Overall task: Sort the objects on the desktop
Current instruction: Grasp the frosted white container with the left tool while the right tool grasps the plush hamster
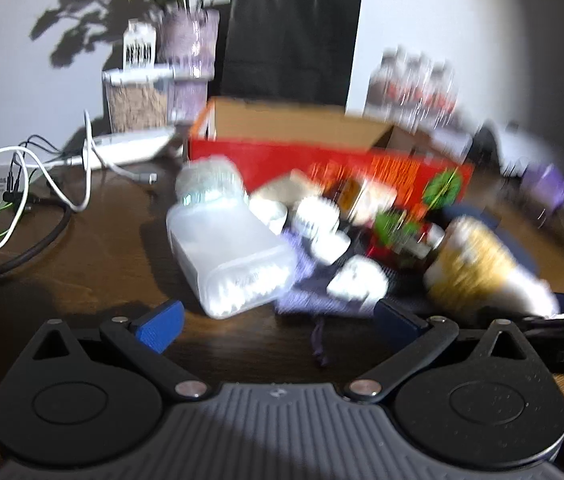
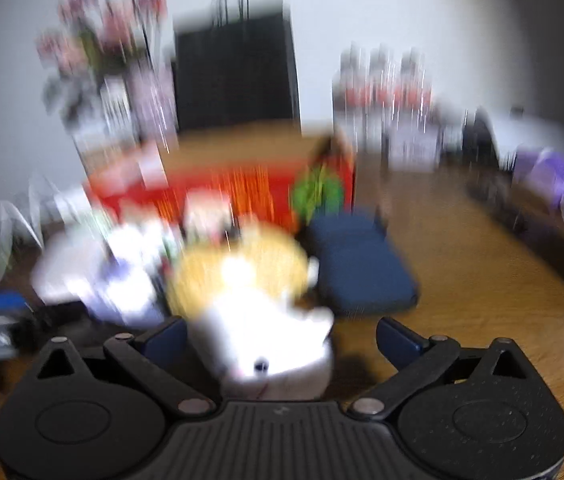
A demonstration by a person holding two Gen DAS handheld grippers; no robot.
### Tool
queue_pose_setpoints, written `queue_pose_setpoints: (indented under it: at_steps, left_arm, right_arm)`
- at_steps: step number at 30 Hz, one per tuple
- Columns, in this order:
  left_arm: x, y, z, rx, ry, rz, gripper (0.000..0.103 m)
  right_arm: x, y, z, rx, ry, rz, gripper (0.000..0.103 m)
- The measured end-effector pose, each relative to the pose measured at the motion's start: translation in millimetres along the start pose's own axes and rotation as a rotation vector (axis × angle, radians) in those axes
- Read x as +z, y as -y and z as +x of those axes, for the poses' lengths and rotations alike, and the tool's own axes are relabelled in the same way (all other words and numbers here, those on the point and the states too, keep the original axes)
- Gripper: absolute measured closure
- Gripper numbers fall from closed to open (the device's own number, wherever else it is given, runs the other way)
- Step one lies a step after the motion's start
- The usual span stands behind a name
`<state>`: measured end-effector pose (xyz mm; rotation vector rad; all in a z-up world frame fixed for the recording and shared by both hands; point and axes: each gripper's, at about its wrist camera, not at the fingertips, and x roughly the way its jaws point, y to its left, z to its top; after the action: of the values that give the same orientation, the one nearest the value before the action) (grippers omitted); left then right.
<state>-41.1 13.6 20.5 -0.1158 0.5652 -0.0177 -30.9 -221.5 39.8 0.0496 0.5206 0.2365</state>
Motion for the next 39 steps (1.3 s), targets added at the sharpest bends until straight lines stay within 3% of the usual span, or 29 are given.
queue_pose_setpoints:
  at_steps: [2, 6, 10, 12, 16, 20, 23, 27, 28, 29, 31, 34, 39]
  left_arm:
    - [-1.6, -0.5, -12.6, -0.036, 0.066, 0.008, 0.000]
    - [4.7, 10.7, -13.2, -0.052, 0.051, 0.065, 0.000]
    - [10.7, 14.9, -1.1, -0.014, 0.031, 0.066, 0.000]
    - [18.8, 15.0, 5.6, 0.025, 0.020, 0.064, 0.000]
    - [36.1, -0.8, 17.1, 0.105, 0.019, 0.039, 0.000]
    - [44.1, -12.6, 46.8, 0.151, -0.024, 0.065, 0.000]
    - [43.2, -18.7, 59.6, 0.149, -0.054, 0.042, 0.001]
    - [36.5, -25.0, 56.0, 0.097, -0.094, -0.012, 0.023]
    - [33.3, -25.1, 54.0, 0.096, -0.098, -0.017, 0.025]
    - [30.1, -24.8, 50.5, 0.095, -0.089, -0.013, 0.026]
    - [26.4, -23.3, 44.7, 0.094, -0.082, -0.002, 0.030]
    - [23.2, -17.8, 31.8, 0.094, -0.082, 0.026, 0.032]
    - [14.8, -12.1, -3.2, 0.058, -0.053, 0.041, 0.034]
  right_arm:
    - [-3.2, 8.4, -17.2, 0.004, 0.088, -0.035, 0.000]
    - [-4.0, 24.4, -5.3, -0.048, -0.062, -0.052, 0.000]
    - [5.7, 29.7, 0.4, -0.075, -0.040, -0.055, 0.001]
    - [10.9, 29.3, 1.4, 0.007, -0.041, -0.050, 0.009]
    - [12.4, 16.9, 3.9, 0.175, -0.005, -0.125, 0.009]
    - [10.2, -2.6, 29.9, 0.183, -0.042, -0.252, 0.012]
    - [6.6, -6.7, 38.1, 0.211, -0.058, -0.260, 0.014]
    - [-1.1, -7.4, 41.4, 0.210, -0.089, -0.239, 0.015]
    - [-2.2, -8.1, 38.4, 0.210, -0.078, -0.244, 0.020]
    - [-3.0, -8.9, 35.3, 0.202, -0.070, -0.242, 0.040]
    - [-2.1, -7.5, 28.5, 0.207, -0.080, -0.222, 0.051]
    - [-3.4, -7.0, 13.2, 0.215, -0.106, -0.205, 0.056]
    - [-5.5, -3.5, -30.1, 0.155, -0.037, -0.192, 0.056]
